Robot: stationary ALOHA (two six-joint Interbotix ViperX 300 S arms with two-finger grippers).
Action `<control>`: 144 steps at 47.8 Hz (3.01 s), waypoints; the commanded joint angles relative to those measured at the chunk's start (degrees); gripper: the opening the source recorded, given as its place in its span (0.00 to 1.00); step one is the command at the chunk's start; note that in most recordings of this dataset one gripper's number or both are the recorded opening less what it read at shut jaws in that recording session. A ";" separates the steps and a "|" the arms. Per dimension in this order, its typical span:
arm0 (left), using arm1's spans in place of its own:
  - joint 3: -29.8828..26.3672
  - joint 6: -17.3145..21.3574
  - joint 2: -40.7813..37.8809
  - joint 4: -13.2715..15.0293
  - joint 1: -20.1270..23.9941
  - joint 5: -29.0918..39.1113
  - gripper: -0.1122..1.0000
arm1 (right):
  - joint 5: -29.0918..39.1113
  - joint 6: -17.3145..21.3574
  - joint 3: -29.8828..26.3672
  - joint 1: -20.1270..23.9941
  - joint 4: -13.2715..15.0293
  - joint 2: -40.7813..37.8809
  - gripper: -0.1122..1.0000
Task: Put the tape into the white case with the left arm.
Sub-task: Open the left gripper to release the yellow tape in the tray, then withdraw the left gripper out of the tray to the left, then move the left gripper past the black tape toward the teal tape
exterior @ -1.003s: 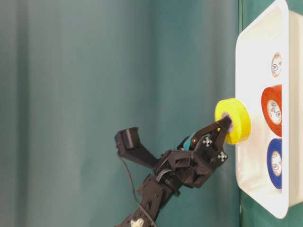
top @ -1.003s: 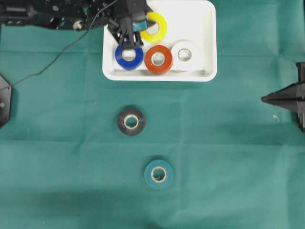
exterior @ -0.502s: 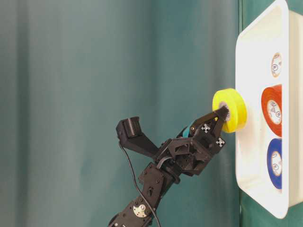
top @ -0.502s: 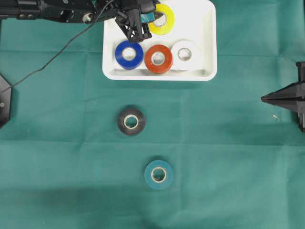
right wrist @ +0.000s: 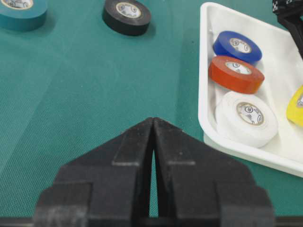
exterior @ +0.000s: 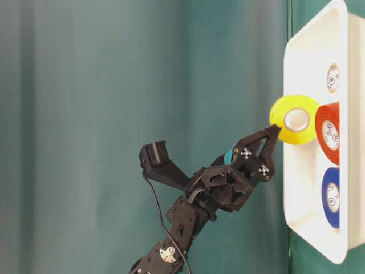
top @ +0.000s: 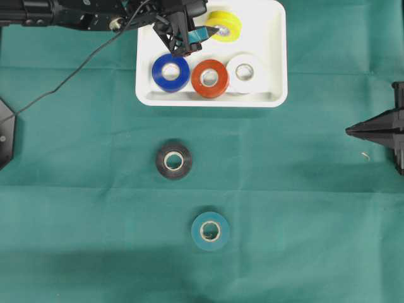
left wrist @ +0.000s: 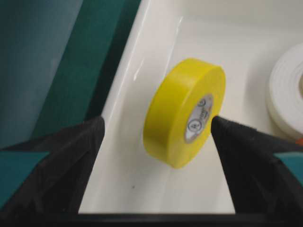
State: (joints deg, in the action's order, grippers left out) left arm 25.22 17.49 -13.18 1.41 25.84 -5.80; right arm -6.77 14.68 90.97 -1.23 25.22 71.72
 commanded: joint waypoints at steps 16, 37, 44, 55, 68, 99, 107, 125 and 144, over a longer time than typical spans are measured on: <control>6.42 -4.04 12.04 0.09 -8.53 0.79 0.96 | -0.53 -0.09 0.88 0.00 0.62 -0.53 0.02; 18.19 -13.97 23.91 0.18 -20.48 -0.97 0.96 | -0.53 -0.09 0.88 0.00 0.70 -0.53 0.02; 20.74 -15.91 25.84 0.18 -23.64 -2.20 0.96 | -0.53 -0.09 0.88 0.00 0.62 -0.53 0.02; 23.20 -16.79 28.13 0.18 -28.13 -2.64 0.96 | -0.53 -0.09 0.88 0.00 0.62 -0.53 0.02; 25.49 -16.87 29.71 0.18 -30.59 -2.64 0.96 | -0.53 -0.09 0.88 -0.09 0.62 -0.53 0.02; 26.02 -16.96 28.83 0.18 -31.46 -4.75 0.96 | -0.53 -0.09 0.88 0.00 0.62 -0.53 0.02; 26.28 -16.96 28.74 0.18 -32.43 -6.94 0.96 | -0.53 -0.09 0.88 -0.09 0.62 -0.53 0.02; 20.21 -16.79 16.96 0.18 -34.54 -8.00 0.95 | -0.53 -0.09 0.88 0.00 0.62 -0.53 0.02; 13.27 -18.72 8.53 0.26 -36.30 -4.31 0.95 | -0.53 -0.09 0.88 0.00 0.70 -0.53 0.02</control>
State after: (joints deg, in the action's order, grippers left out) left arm 40.61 -0.35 -4.22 1.49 -10.02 -10.02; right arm -6.77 14.59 90.97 -1.23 25.40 71.72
